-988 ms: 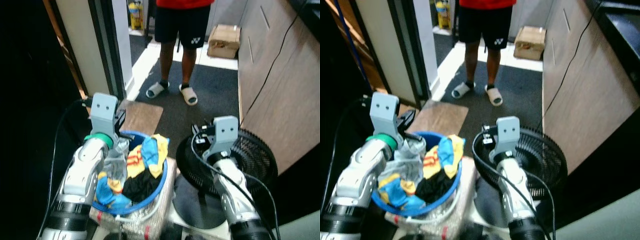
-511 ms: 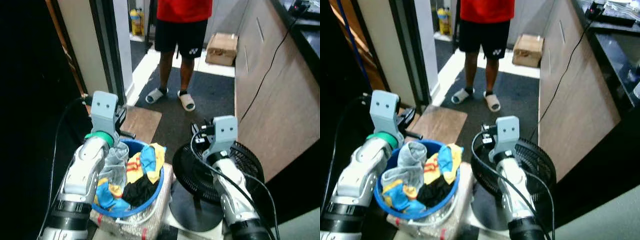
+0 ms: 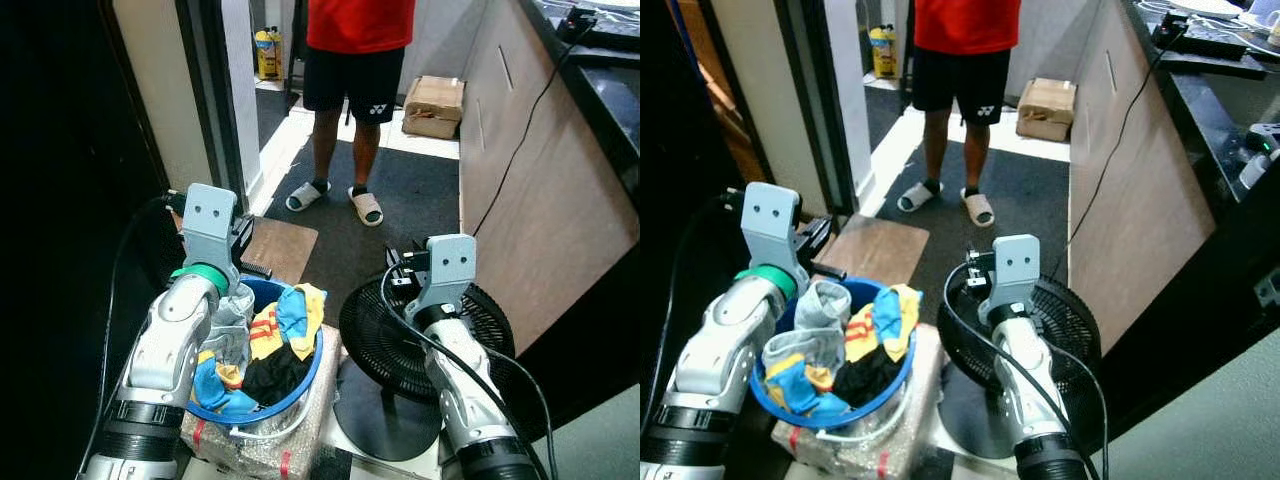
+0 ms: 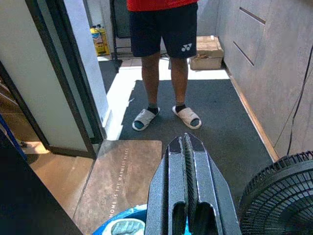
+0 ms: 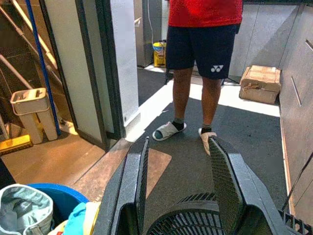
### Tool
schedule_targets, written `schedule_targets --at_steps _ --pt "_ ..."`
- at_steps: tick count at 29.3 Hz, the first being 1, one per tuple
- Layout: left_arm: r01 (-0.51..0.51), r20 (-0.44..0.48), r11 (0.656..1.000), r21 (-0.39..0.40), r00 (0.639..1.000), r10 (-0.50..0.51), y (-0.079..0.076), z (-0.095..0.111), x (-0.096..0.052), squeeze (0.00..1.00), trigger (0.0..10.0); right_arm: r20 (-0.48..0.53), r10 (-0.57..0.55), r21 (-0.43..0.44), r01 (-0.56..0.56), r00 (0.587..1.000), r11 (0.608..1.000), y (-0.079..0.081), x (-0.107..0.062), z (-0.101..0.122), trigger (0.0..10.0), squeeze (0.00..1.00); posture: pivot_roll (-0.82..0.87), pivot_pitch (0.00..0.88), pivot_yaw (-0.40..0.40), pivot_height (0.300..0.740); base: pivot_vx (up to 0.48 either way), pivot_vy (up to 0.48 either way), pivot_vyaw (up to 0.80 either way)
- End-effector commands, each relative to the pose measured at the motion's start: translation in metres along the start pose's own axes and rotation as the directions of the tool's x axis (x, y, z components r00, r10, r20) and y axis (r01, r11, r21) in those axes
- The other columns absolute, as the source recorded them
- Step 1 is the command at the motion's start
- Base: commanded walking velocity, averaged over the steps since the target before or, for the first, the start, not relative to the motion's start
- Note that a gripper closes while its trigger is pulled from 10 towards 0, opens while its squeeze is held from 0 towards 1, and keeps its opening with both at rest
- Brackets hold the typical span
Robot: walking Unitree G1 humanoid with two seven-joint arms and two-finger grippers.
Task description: Clothes washing
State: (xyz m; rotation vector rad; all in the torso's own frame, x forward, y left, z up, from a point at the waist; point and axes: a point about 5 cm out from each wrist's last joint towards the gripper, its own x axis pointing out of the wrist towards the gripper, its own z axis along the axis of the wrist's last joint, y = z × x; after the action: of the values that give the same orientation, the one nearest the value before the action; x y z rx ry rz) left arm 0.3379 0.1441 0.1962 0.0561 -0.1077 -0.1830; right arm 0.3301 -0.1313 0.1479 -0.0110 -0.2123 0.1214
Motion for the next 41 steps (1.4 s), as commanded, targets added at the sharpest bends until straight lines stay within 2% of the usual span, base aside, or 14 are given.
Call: schedule_targets --at_steps 1,7,11,18,36,41 --pt "-0.007 -0.015 1.000 -0.012 1.000 0.007 0.001 -0.004 0.001 0.00 10.0 -0.008 -0.003 0.002 0.003 1.000 1.000 0.001 -0.001 -0.003 10.0 0.00 0.12 0.039 0.031 0.740 0.000 0.000 0.00" --pt "-0.007 -0.021 1.000 -0.011 1.000 0.007 0.001 -0.008 0.000 0.00 10.0 -0.007 0.011 -0.006 -0.011 1.000 1.000 0.005 -0.002 -0.005 10.0 0.00 0.12 0.033 0.029 0.740 0.000 0.000 0.00" --pt "-0.014 -0.033 1.000 -0.019 0.999 0.013 0.002 -0.013 -0.003 0.00 10.0 -0.020 0.052 -0.045 -0.053 0.998 0.998 0.016 -0.007 -0.011 10.0 0.00 0.12 0.025 0.025 0.740 0.000 0.000 0.00" --pt "-0.028 -0.054 0.999 -0.031 0.998 0.026 0.001 -0.023 -0.009 0.00 10.0 -0.048 0.114 -0.026 -0.115 0.992 0.993 0.037 -0.016 -0.020 10.0 0.00 0.12 0.017 0.009 0.740 -0.136 0.000 0.00" --pt "-0.041 -0.044 0.999 -0.026 0.998 0.040 0.002 -0.021 -0.009 0.00 10.0 -0.026 0.117 -0.046 -0.118 0.993 0.992 0.034 -0.010 -0.015 10.0 0.00 0.12 0.025 0.007 0.740 -0.325 0.000 0.00" --pt "-0.045 -0.045 0.999 -0.026 0.998 0.044 0.003 -0.021 -0.008 0.00 10.0 -0.020 0.114 -0.030 -0.114 0.993 0.993 0.033 -0.010 -0.015 10.0 0.00 0.12 0.027 0.008 0.740 -0.164 0.000 0.60"
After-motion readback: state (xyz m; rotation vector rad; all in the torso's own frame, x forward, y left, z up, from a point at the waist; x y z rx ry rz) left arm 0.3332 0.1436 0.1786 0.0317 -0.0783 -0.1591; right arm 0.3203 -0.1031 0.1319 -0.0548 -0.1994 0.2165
